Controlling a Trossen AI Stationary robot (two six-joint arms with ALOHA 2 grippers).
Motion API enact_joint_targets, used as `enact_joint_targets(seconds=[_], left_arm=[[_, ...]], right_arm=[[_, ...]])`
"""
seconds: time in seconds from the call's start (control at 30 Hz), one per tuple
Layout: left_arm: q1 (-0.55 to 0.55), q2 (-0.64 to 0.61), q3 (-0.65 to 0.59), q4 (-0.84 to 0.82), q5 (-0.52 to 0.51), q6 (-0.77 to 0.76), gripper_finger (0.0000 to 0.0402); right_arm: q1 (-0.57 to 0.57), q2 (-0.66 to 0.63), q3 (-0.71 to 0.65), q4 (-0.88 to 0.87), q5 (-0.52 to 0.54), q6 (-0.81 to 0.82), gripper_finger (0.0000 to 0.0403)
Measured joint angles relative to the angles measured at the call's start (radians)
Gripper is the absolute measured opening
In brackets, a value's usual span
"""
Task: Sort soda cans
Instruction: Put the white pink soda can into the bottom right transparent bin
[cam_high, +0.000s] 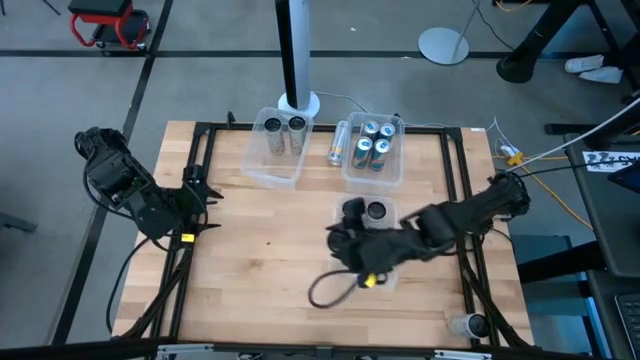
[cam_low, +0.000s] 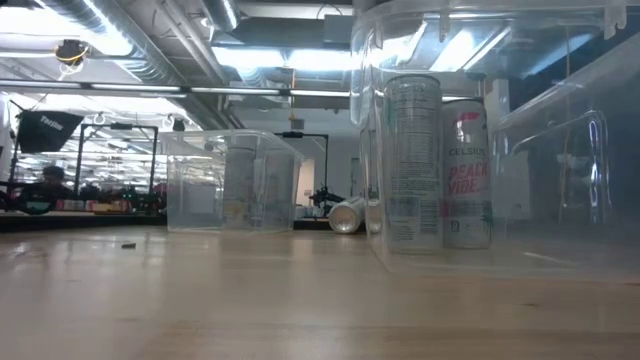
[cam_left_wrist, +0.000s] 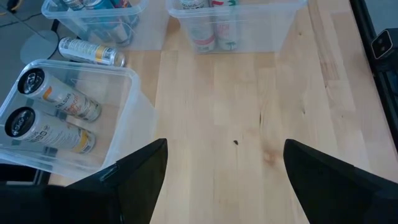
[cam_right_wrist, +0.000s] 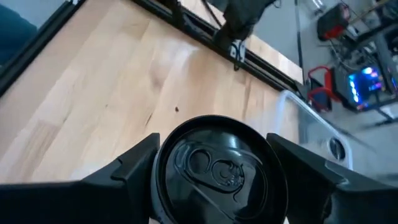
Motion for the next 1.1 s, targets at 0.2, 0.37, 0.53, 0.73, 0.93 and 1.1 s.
enact_joint_targets(seconds=[0.2, 0.37, 0.53, 0.73, 0.93, 1.1], left_arm=[[0.0, 0.0, 0.0, 0.0, 0.0, -0.011, 0.0308], [0.0, 0.0, 0.0, 0.0, 0.0, -0.015, 0.0308], [0.0, 0.0, 0.0, 0.0, 0.0, -0.015, 0.0308], [0.0, 0.0, 0.0, 0.0, 0.0, -0.021, 0.0308], [0.0, 0.002, 0.0, 0.001, 0.0, -0.022, 0.0308], [0.0, 0.002, 0.0, 0.0, 0.0, -0.014, 0.0308]], right_arm=[[0.082, -0.006, 0.0, -0.132, 0.055, 0.159, 0.025], [0.154, -0.008, -0.014, -0.232, 0.144, 0.28, 0.025], [0.208, -0.007, -0.063, -0.335, 0.204, 0.414, 0.025], [0.214, -0.009, -0.16, -0.334, 0.205, 0.484, 0.025], [0.213, -0.043, -0.231, -0.283, 0.239, 0.481, 0.025], [0.209, -0.082, -0.348, -0.152, 0.238, 0.472, 0.025]])
